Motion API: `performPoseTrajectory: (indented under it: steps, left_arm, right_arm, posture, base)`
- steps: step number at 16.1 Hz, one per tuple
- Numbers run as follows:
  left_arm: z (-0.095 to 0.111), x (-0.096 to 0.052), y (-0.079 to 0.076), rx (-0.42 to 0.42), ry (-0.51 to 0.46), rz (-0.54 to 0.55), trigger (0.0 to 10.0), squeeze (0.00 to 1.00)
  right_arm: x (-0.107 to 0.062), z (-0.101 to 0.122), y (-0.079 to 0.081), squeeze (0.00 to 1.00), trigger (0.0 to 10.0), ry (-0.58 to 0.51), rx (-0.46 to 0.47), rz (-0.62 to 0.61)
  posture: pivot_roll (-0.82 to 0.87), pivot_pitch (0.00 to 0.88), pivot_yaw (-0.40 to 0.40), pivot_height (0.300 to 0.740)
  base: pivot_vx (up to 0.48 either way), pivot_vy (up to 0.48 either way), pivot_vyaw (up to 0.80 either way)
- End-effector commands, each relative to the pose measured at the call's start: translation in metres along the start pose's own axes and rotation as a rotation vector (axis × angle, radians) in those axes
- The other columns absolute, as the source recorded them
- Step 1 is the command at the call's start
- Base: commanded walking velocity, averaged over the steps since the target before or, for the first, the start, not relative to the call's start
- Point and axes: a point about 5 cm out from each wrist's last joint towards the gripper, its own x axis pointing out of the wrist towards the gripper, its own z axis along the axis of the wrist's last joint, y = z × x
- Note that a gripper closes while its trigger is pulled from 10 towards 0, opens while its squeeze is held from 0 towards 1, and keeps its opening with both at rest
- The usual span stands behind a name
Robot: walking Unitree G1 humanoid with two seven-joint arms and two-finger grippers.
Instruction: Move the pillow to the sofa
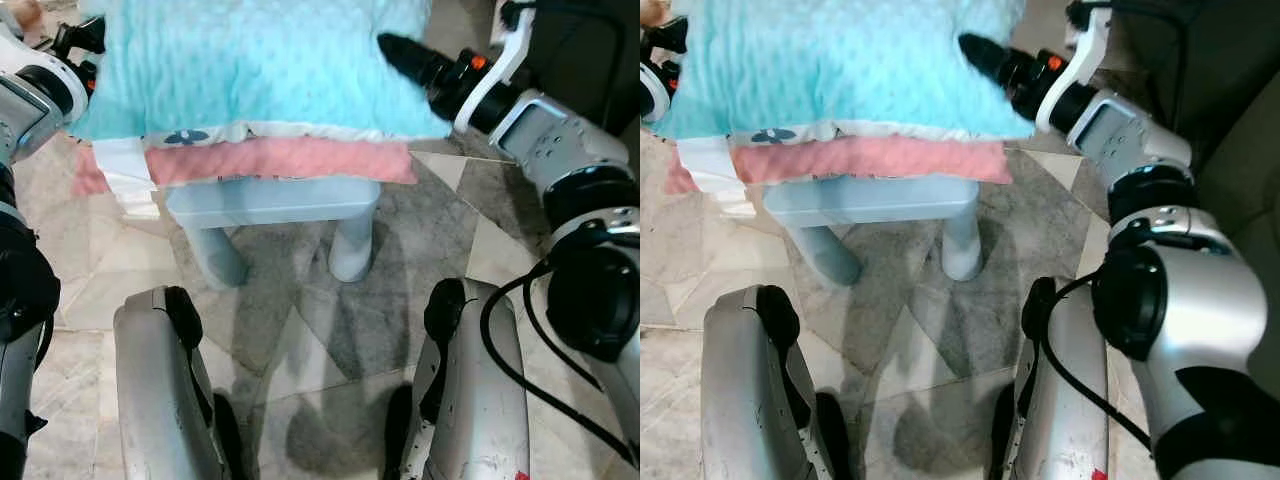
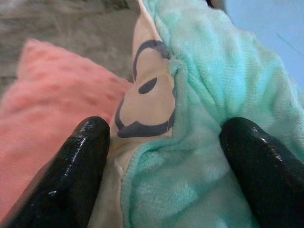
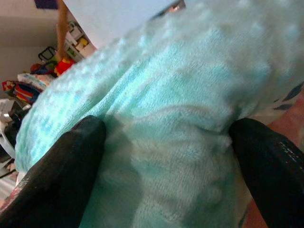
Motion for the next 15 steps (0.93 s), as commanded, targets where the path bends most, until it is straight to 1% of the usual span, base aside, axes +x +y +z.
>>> performPoseTrajectory:
  steps: [1, 2, 3, 4, 5, 6, 7, 10, 12, 15]
  left_arm:
    - [-0.001, -0.003, 0.001, 0.005, 0.041, -0.024, 10.0, 0.00]
    - [-0.004, -0.003, -0.001, 0.000, 0.070, -0.059, 10.0, 0.00]
    - [-0.007, -0.004, -0.002, -0.011, 0.094, -0.080, 10.0, 0.00]
    - [-0.010, -0.004, -0.003, -0.021, 0.117, -0.099, 3.3, 0.00]
    - [-0.015, -0.006, -0.003, -0.046, 0.150, -0.132, 0.0, 0.00]
    - [-0.019, -0.007, 0.000, -0.045, 0.176, -0.134, 0.0, 0.00]
    - [-0.021, -0.008, 0.003, -0.050, 0.183, -0.127, 0.0, 0.00]
    - [-0.030, -0.014, 0.019, -0.046, 0.226, -0.082, 0.0, 0.00]
    - [-0.036, -0.018, 0.026, -0.048, 0.248, -0.083, 0.0, 0.00]
    - [-0.039, -0.019, 0.028, -0.037, 0.251, -0.088, 0.0, 0.00]
  right_arm:
    - [0.005, -0.009, 0.003, 0.00, 10.0, 0.061, -0.031, 0.003]
    - [0.008, -0.014, 0.006, 0.00, 10.0, 0.092, -0.025, 0.016]
    - [0.010, -0.017, 0.006, 0.00, 10.0, 0.109, -0.045, 0.003]
    - [0.011, -0.021, 0.007, 0.00, 10.0, 0.124, -0.042, 0.009]
    - [0.012, -0.027, 0.008, 0.00, 0.0, 0.158, -0.055, 0.019]
    - [0.012, -0.031, 0.008, 0.00, 0.0, 0.174, -0.059, 0.028]
    - [0.012, -0.032, 0.008, 0.00, 0.0, 0.183, -0.061, 0.031]
    - [0.010, -0.035, 0.007, 0.00, 0.0, 0.201, -0.069, 0.034]
    - [0.008, -0.036, 0.005, 0.00, 0.0, 0.208, -0.073, 0.033]
    - [0.007, -0.038, 0.004, 0.00, 0.0, 0.211, -0.080, 0.025]
  posture:
    - [0.05, 0.345, -0.002, 0.300]
    - [0.05, 0.346, -0.003, 0.300]
    - [0.05, 0.347, -0.004, 0.300]
    - [0.05, 0.347, -0.005, 0.300]
    - [0.05, 0.348, -0.006, 0.300]
    - [0.05, 0.350, -0.008, 0.300]
    - [0.05, 0.351, -0.009, 0.300]
    - [0.04, 0.352, -0.009, 0.300]
    - [0.04, 0.352, -0.010, 0.300]
    - [0.04, 0.349, -0.012, 0.300]
  base:
    - [0.000, 0.000, 0.00]
    - [0.000, 0.000, 0.00]
    - [0.000, 0.000, 0.00]
    - [0.000, 0.000, 0.00]
    - [0.000, 0.000, 0.00]
    - [0.000, 0.000, 0.00]
    - [0.000, 0.000, 0.00]
    - [0.000, 0.000, 0.00]
    - [0.000, 0.000, 0.00]
    - [0.000, 0.000, 0.00]
